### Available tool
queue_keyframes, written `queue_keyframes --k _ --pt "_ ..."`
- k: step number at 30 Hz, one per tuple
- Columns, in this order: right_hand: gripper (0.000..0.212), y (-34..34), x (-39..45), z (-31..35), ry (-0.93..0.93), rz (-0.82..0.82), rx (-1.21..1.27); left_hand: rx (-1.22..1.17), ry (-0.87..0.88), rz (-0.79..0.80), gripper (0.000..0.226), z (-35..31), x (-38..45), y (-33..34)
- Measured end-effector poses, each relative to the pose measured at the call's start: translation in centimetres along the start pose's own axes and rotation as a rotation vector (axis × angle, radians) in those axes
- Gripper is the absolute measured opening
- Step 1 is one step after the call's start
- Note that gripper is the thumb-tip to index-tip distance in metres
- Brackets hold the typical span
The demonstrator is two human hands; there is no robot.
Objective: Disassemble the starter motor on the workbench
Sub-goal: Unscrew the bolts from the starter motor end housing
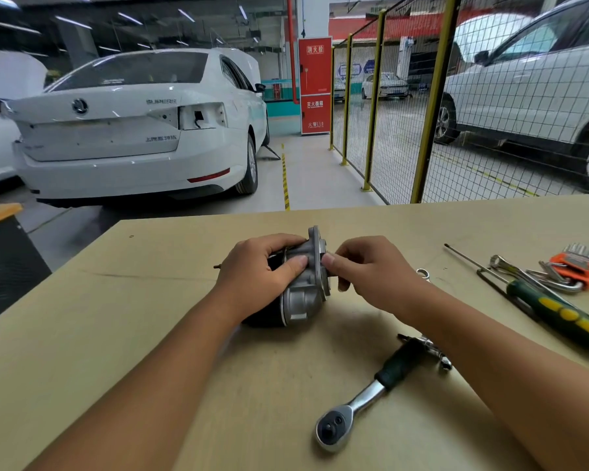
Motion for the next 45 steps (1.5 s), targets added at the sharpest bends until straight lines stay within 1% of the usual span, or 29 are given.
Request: queue_keyframes --k 2,4,6,9,10,12,15,16,18,20,22,23,24,26,27,28,30,32,33,35,36,37,39,40,41,42,44,45 --pt "0.017 -0.14 -0.05 -0.01 -0.008 -0.001 0.107 0.001 0.0 -0.004 0.036 -0.01 0.02 -0.02" --pt "0.013 -0.08 -0.14 0.0 0.001 0.021 0.19 -0.003 0.001 -0.003 0.032 -0.06 0.1 0.0" --pt "0.018 -0.01 -0.17 0.03 0.017 0.037 0.18 -0.011 0.001 -0.004 0.032 -0.03 0.18 0.01" --pt "0.035 0.21 -0.02 -0.09 0.035 0.041 0.017 -0.009 0.001 -0.003 0.035 0.05 0.15 0.03" --pt "0.037 0.25 0.02 -0.12 0.033 0.041 -0.011 -0.008 0.001 -0.002 0.036 0.03 0.13 0.03" --pt "0.03 0.19 0.01 -0.09 0.019 0.04 0.018 -0.006 0.001 -0.002 0.037 -0.01 0.09 -0.01" --pt "0.021 0.13 -0.16 -0.21 0.02 0.048 0.165 0.0 0.001 0.003 0.04 -0.11 0.06 -0.04" --pt "0.023 0.17 -0.13 -0.26 0.02 0.037 0.168 0.003 0.001 0.007 0.041 -0.16 0.05 -0.04" --pt "0.027 0.21 0.0 -0.25 0.007 -0.004 0.091 0.005 0.002 0.011 0.041 -0.24 0.05 -0.03" --pt "0.022 0.19 0.02 -0.13 -0.01 -0.019 0.081 0.004 0.0 0.01 0.041 -0.27 0.03 -0.07" --pt "0.011 -0.01 -0.04 -0.02 -0.017 -0.001 0.191 0.004 -0.003 0.011 0.041 -0.25 0.06 -0.08" --pt "0.01 -0.16 -0.11 -0.02 -0.013 0.001 0.225 0.004 -0.004 0.014 0.042 -0.26 0.08 -0.05" --pt "0.013 -0.27 -0.08 -0.07 -0.007 -0.006 0.223 0.004 -0.004 0.016 0.041 -0.27 0.08 -0.03" --pt "0.026 -0.22 0.02 -0.14 0.0 -0.02 0.089 0.003 -0.003 0.018 0.041 -0.28 0.09 -0.01" --pt "0.029 -0.09 -0.03 -0.06 -0.001 -0.019 0.038 0.003 -0.004 0.017 0.041 -0.26 0.09 -0.01" --pt "0.027 -0.03 -0.05 -0.04 -0.006 -0.022 0.035 0.003 -0.008 0.016 0.041 -0.21 0.07 -0.01" --pt "0.015 -0.18 -0.13 0.01 -0.013 -0.017 0.166 0.002 -0.017 0.016 0.042 -0.1 0.05 0.0" --pt "0.016 -0.3 -0.22 0.11 -0.007 -0.005 0.232 0.002 -0.018 0.019 0.043 -0.09 0.03 0.02" --pt "0.022 -0.25 -0.17 0.11 -0.006 -0.001 0.189 0.002 -0.017 0.019 0.043 -0.11 0.03 0.03" --pt "0.037 0.15 -0.06 0.1 -0.011 0.016 0.01 0.003 -0.015 0.018 0.042 -0.15 0.03 -0.01" --pt "0.038 0.26 -0.04 0.14 -0.014 0.02 -0.032 0.004 -0.015 0.017 0.042 -0.14 0.03 -0.01" --pt "0.033 0.24 0.0 0.13 -0.021 0.017 -0.025 0.004 -0.015 0.017 0.042 -0.13 0.04 0.0" --pt "0.019 0.05 -0.01 0.09 -0.032 0.013 0.099 0.005 -0.019 0.018 0.042 -0.08 0.04 0.01" --pt "0.016 -0.01 -0.02 0.04 -0.025 0.015 0.163 0.005 -0.019 0.019 0.042 -0.07 0.03 0.02" --pt "0.017 -0.02 -0.01 0.0 -0.019 0.018 0.182 0.004 -0.019 0.021 0.042 -0.06 0.03 0.02" --pt "0.021 0.06 0.01 -0.06 -0.018 0.025 0.143 0.003 -0.019 0.023 0.042 -0.06 0.02 0.04" --pt "0.033 0.41 0.02 -0.09 -0.018 0.04 -0.012 0.002 -0.019 0.023 0.041 -0.05 -0.01 0.01" --pt "0.035 0.47 0.02 -0.08 -0.019 0.04 -0.048 0.002 -0.019 0.022 0.041 -0.05 0.0 0.0"
Point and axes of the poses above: each hand's wrist, its own x-axis towards the middle knuckle, its own y-axis out of the palm, z = x × y, the point moved 8 cm from there along x, towards the middle knuckle, and after that the axes turned 7 degrees about y, right-handed, at the moved point
